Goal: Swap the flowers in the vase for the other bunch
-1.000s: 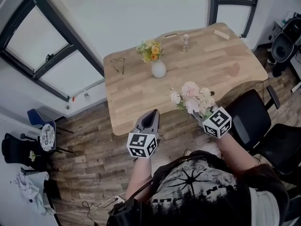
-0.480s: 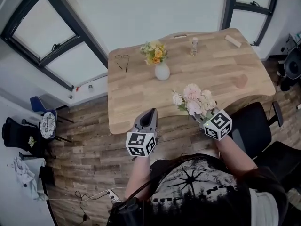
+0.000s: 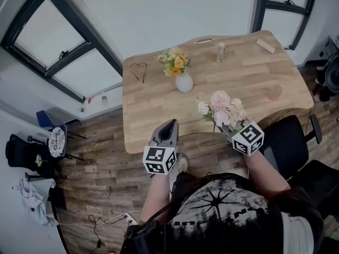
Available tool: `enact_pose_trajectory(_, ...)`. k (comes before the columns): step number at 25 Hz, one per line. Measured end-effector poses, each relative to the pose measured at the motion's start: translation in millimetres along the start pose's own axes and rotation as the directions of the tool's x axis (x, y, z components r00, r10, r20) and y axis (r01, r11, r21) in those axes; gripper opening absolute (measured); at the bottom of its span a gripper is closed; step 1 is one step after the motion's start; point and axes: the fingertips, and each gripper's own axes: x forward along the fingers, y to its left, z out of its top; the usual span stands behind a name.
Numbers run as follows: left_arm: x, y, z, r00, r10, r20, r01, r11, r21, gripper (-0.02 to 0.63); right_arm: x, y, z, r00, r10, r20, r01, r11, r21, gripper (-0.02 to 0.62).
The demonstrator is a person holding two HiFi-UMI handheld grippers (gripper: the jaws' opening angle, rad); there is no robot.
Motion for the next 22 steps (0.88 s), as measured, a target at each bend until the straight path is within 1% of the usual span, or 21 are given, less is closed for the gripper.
enact_pose_trajectory(4, 13.3, 15.0, 6.3, 1.000, -0.011, 0.007, 0.011, 1.000, 0.011, 0.015, 9.2, -11.3, 4.2, 0.999, -0.031, 0.008, 0.031, 1.000, 0.000, 0.034)
enact_pose_trajectory(8, 32.2, 33.0, 9.5, 1.000, -0.027, -0.004, 0.027, 0.999, 0.039, 0.015, 22.6, -25.3, 8.2, 0.998, -0.065, 0.012, 0.065, 0.998, -0.002, 0.034)
enact_pose_trajectory(16, 75.1, 76.9, 28.1, 0.994, -0.110, -0.008, 0.110, 0.993, 0.049, 0.015, 55.9, -56.6, 21.1, 0.985, -0.174, 0.024, 0.173, 0.985, 0.008, 0.034)
enact_pose_trajectory(22, 102.5, 101.1, 40.9, 0.982, -0.190, -0.009, 0.190, 0.979, 0.069, 0.015, 79.8, -73.0, 23.4, 0.967, -0.253, 0.030, 0.252, 0.967, 0.025, 0.034)
